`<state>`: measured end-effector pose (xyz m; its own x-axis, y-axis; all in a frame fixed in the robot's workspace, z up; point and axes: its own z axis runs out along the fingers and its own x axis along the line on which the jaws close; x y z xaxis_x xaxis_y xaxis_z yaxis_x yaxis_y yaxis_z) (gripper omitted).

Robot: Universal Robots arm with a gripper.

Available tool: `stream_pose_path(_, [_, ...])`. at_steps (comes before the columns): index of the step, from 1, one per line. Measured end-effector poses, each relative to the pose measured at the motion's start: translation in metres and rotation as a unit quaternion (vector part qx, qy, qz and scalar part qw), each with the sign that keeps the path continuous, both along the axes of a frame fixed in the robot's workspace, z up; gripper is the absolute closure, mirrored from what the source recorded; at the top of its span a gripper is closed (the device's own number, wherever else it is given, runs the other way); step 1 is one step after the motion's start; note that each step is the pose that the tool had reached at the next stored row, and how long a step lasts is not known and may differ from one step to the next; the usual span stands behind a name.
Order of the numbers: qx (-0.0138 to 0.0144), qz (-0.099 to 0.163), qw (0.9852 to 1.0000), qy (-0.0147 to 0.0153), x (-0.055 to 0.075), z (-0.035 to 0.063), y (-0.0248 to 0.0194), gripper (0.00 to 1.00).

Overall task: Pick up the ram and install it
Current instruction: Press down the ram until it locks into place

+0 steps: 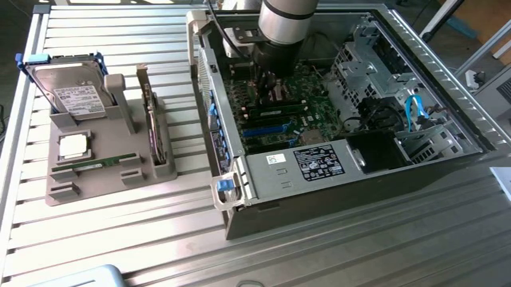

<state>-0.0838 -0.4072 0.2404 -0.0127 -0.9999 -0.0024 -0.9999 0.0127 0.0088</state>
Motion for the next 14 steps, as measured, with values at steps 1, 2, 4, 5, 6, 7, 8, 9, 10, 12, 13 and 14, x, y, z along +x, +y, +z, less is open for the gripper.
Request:
stream_pose_path(1, [0.0000, 0.000, 1.0000, -0.0005, -0.0029, 0.0000, 0.0000, 0.89])
stream_pose_path(2, [0.0000, 0.000, 1.0000, -0.0007, -0.0043, 0.0000, 0.0000, 0.89])
stream_pose_path(4, [0.0000, 0.000, 1.0000, -0.0008, -0.0047, 0.0000, 0.0000, 0.89])
stream_pose_path(5, [0.0001, 0.000, 1.0000, -0.0009, -0.0053, 0.0000, 0.0000, 0.89])
stream_pose_path(6, [0.0002, 0.000, 1.0000, -0.0011, -0.0058, 0.0000, 0.0000, 0.89])
stream_pose_path(7, [0.0002, 0.000, 1.0000, -0.0011, -0.0058, 0.0000, 0.0000, 0.89])
stream_pose_path(8, [0.0003, 0.000, 1.0000, -0.0011, -0.0058, 0.0000, 0.0000, 0.89])
stream_pose_path(9, [0.0003, 0.000, 1.0000, -0.0011, -0.0058, 0.0000, 0.0000, 0.89])
stream_pose_path(10, [0.0003, 0.000, 1.0000, -0.0012, -0.0060, -0.0003, 0.0000, 0.89])
stream_pose_path(12, [0.0002, 0.000, 1.0000, -0.0016, -0.0066, -0.0020, -0.0002, 0.89])
stream_pose_path(13, [0.0002, 0.000, 1.0000, -0.0017, -0.0068, -0.0025, -0.0004, 0.89])
stream_pose_path(14, [0.0002, 0.000, 1.0000, -0.0019, -0.0072, -0.0033, -0.0007, 0.89])
